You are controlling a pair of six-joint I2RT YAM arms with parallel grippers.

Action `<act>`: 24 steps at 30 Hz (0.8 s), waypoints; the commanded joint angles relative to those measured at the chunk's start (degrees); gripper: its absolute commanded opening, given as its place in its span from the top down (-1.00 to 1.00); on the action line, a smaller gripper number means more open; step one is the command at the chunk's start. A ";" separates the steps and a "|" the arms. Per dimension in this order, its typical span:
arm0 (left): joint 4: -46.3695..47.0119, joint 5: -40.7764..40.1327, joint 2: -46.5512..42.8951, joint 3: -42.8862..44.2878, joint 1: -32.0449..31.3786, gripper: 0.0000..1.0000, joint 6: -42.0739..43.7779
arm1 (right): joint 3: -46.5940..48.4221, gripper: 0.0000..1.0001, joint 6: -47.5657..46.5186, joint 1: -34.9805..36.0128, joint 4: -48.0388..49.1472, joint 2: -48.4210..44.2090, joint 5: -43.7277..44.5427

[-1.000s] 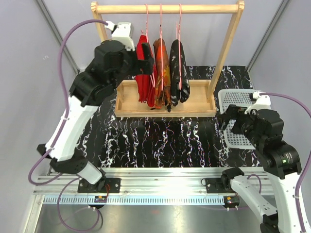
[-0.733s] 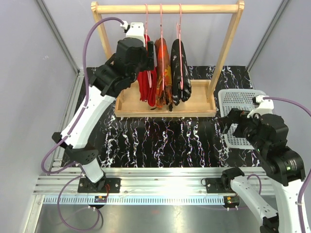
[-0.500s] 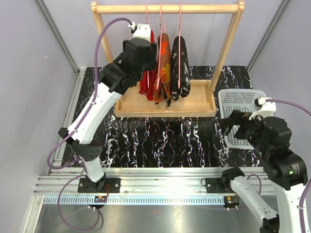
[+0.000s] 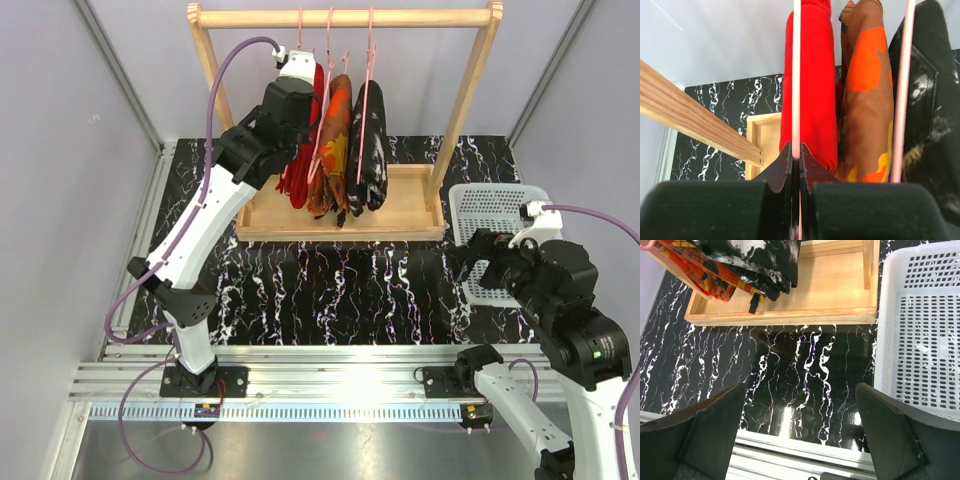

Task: Remove the trousers from the hanger

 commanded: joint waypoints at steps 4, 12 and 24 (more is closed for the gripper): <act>5.94 5.97 -2.04 -0.13 3.79 1.00 -3.39 | -0.58 -0.99 0.64 0.22 2.38 -0.24 -2.14; 25.28 10.90 -15.58 -16.75 5.12 1.00 -4.19 | -1.36 -0.99 0.73 0.23 3.44 -0.42 -2.58; 33.46 9.40 -17.69 -11.48 5.21 1.00 -0.32 | -2.07 -0.99 1.43 0.31 6.59 -1.47 -5.91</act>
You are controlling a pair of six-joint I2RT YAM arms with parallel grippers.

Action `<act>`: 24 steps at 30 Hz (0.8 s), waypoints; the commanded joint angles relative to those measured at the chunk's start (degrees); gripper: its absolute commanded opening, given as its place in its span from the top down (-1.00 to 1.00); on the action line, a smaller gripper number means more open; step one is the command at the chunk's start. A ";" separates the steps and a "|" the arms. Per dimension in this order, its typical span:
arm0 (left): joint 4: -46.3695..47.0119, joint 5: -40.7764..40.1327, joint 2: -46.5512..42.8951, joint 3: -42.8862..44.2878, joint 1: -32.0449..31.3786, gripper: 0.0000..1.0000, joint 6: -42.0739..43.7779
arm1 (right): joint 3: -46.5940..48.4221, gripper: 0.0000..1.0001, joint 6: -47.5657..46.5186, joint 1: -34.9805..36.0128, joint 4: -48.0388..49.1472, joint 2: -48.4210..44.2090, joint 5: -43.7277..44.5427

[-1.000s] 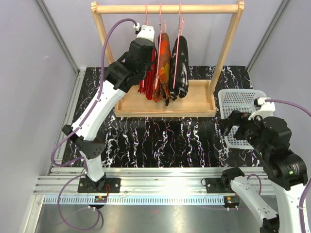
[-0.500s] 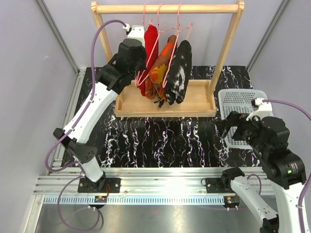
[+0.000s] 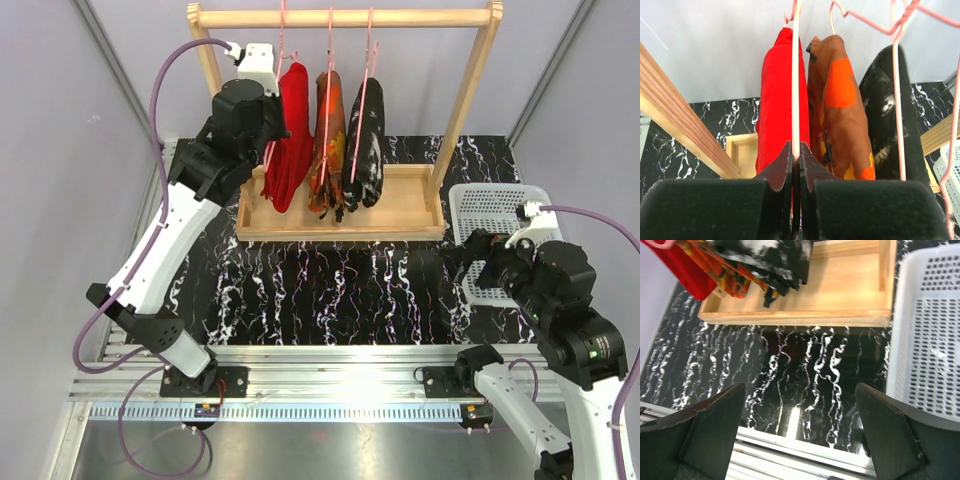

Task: Remove the trousers from the hanger

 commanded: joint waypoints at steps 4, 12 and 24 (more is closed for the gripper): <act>21.18 1.28 -5.09 4.16 0.53 1.00 1.78 | -1.24 -0.99 2.79 0.31 8.96 -2.18 -7.69; 22.67 2.17 -9.47 2.60 0.53 1.00 1.35 | -2.21 -0.99 3.67 0.31 19.13 -0.25 -17.87; 13.89 3.31 -25.64 -9.36 0.44 1.00 -8.23 | 10.50 -0.99 13.36 2.93 42.64 25.38 -39.97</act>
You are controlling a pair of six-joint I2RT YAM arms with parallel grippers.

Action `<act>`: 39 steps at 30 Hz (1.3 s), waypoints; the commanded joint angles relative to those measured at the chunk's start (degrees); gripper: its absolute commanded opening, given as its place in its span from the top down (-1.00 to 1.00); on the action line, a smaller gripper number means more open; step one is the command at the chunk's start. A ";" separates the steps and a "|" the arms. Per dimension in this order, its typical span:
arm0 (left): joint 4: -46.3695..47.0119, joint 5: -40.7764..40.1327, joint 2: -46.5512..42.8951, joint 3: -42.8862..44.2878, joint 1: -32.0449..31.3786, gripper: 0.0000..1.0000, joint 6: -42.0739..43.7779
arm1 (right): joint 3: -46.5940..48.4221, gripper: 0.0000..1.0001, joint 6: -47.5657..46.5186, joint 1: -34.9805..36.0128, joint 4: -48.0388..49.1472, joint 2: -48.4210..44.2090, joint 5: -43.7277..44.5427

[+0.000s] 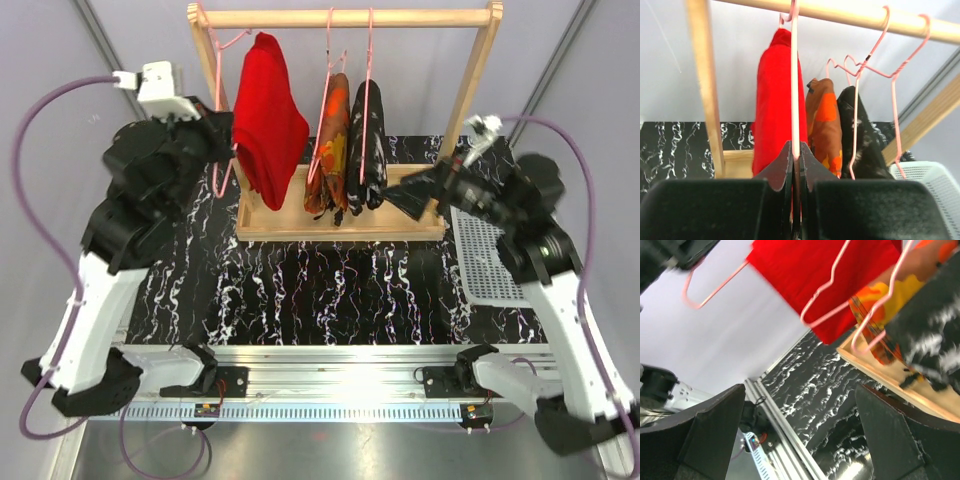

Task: Remove the trousers from the hanger

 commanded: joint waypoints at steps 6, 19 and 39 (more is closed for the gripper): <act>3.79 5.34 -14.73 -6.58 -0.65 1.00 -8.80 | 20.90 -0.99 -12.01 27.75 -5.06 18.79 22.10; -2.99 4.46 -23.71 -9.58 -1.36 1.00 -14.52 | 24.94 -0.99 -37.95 63.28 17.61 38.84 79.60; -4.67 5.87 -22.92 -7.64 -1.36 1.00 -16.54 | 23.10 -0.79 -43.13 62.77 22.27 45.35 84.45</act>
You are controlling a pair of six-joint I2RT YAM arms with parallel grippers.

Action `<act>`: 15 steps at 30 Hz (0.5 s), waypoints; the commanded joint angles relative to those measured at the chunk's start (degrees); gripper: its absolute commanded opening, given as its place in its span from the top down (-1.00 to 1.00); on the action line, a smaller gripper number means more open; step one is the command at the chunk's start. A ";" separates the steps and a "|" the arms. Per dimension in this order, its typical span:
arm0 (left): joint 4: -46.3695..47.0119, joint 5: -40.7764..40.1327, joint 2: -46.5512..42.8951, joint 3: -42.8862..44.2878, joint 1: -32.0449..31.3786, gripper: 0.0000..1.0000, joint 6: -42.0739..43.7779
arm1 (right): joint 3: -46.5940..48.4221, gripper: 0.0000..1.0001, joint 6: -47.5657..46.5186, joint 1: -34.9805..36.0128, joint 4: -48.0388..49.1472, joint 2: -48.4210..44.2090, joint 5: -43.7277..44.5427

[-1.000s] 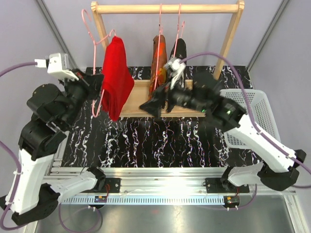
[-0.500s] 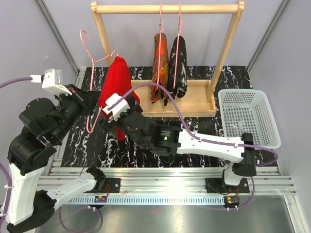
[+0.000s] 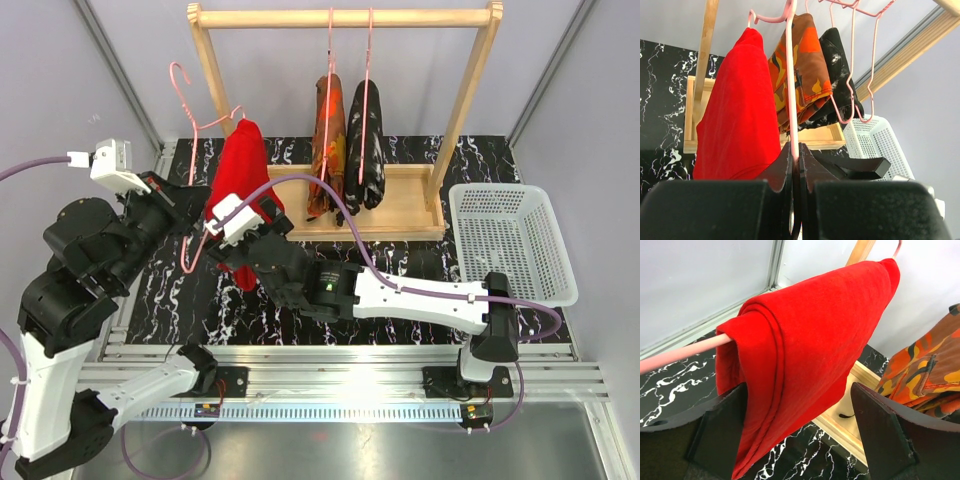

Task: Remove the trousers from the hanger

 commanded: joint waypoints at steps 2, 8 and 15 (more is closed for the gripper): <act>13.93 0.36 -0.67 4.40 -0.24 1.00 0.33 | -0.09 -0.77 -1.06 -1.52 3.36 -1.62 1.92; 15.87 1.94 -0.32 3.52 -0.24 1.00 -3.18 | -2.70 -0.75 -5.36 -2.40 12.65 -1.69 0.63; 16.31 4.67 -0.23 5.28 -0.24 1.00 -4.16 | -1.58 -0.26 -14.85 -2.49 18.22 0.93 0.07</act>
